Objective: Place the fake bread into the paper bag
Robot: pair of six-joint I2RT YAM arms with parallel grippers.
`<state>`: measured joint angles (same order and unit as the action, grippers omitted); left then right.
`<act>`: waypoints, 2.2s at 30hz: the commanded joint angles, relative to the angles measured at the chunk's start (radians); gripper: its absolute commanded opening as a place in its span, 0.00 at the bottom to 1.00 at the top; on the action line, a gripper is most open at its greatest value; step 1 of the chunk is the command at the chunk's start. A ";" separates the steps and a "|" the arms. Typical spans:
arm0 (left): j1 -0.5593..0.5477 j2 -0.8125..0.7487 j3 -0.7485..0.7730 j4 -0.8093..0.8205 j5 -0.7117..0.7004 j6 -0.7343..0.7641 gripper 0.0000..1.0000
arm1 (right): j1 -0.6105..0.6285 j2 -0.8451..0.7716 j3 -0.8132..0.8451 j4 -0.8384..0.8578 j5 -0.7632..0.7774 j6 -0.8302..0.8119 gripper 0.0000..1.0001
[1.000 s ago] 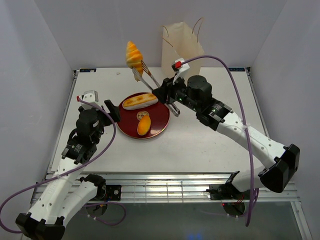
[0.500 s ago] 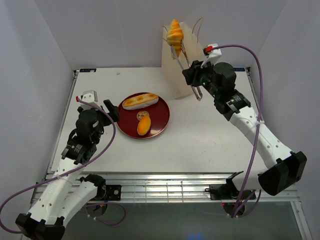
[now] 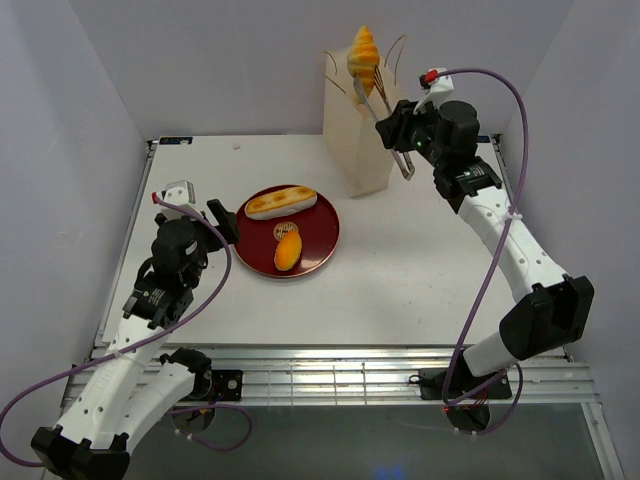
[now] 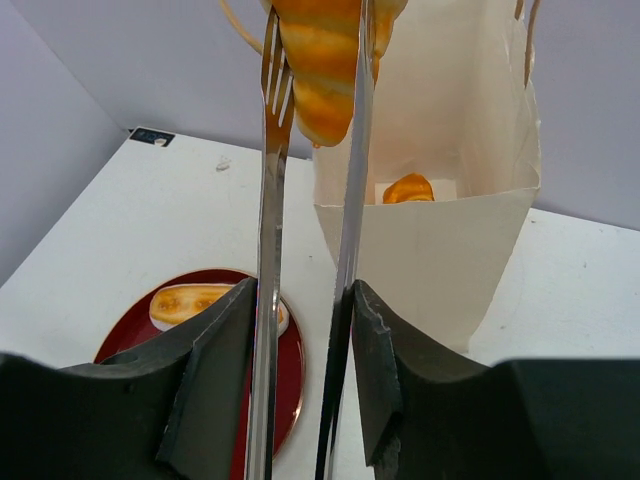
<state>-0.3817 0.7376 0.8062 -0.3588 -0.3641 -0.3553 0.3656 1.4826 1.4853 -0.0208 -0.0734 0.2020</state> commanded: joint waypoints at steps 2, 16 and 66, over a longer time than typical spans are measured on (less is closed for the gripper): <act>0.000 -0.012 -0.006 0.003 -0.013 0.007 0.92 | -0.030 0.030 0.072 0.084 -0.045 -0.010 0.47; 0.000 0.017 -0.005 0.004 0.014 0.015 0.92 | -0.065 0.104 0.110 0.058 -0.085 -0.004 0.68; 0.000 0.072 -0.009 -0.003 -0.001 0.016 0.92 | -0.067 -0.641 -1.117 0.272 -0.072 0.178 0.63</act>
<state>-0.3817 0.8173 0.7967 -0.3595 -0.3592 -0.3447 0.3019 0.8288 0.3744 0.1101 -0.1558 0.3508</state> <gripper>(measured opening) 0.920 0.632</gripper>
